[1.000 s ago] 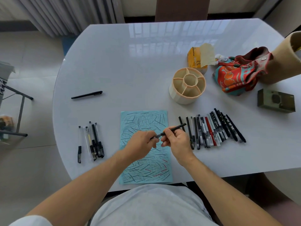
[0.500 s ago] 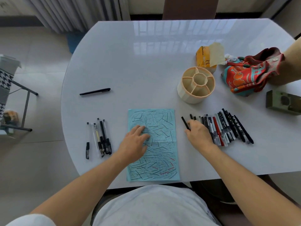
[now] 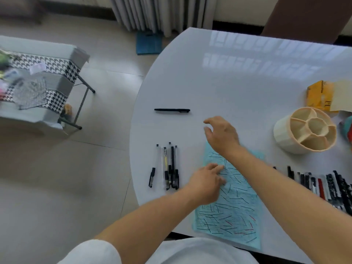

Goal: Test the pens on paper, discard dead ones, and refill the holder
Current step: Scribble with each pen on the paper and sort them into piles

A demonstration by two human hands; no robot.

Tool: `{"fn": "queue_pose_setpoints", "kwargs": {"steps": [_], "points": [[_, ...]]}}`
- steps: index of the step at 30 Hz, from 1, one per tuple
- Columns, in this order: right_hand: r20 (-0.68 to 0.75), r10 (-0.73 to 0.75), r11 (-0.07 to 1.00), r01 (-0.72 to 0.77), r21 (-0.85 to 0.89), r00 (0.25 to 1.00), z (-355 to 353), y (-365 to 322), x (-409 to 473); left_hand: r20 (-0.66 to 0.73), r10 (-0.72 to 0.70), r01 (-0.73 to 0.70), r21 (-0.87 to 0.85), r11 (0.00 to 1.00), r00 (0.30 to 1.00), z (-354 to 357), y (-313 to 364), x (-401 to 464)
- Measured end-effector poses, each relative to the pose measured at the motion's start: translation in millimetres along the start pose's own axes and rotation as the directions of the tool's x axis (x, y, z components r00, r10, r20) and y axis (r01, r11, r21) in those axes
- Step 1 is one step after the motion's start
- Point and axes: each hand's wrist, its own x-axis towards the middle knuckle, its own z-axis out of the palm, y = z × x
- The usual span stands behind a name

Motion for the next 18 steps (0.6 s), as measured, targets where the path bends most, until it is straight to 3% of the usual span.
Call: {"fn": "queue_pose_setpoints", "kwargs": {"steps": [6, 9, 12, 15, 18], "points": [[0.135, -0.118, 0.968, 0.144, -0.205, 0.984, 46.9, -68.2, 87.7, -0.038, 0.087, -0.086, 0.022, 0.996, 0.996, -2.2, -8.6, -2.1], [0.217, -0.142, 0.892, 0.220, -0.394, 0.966, 66.6, -81.1, 104.8, -0.062, 0.099, -0.096, 0.055, 0.994, 0.993, -1.2, -10.6, -3.3], [0.255, -0.129, 0.862, 0.235, -0.449, 0.958, 73.0, -82.0, 106.7, -0.057, 0.101, -0.097, 0.067, 0.993, 0.993, 1.7, -11.9, -3.5], [0.229, -0.047, 0.940, 0.121, -0.319, 0.972, 63.5, -71.8, 95.4, -0.036, 0.099, -0.096, 0.087, 0.992, 0.994, 1.6, -12.2, -3.8], [0.106, 0.125, 0.989, -0.133, 0.064, 0.986, 33.7, -45.4, 60.6, -0.016, 0.090, -0.087, 0.116, 0.989, 0.996, 1.2, -11.2, -4.6]]}}
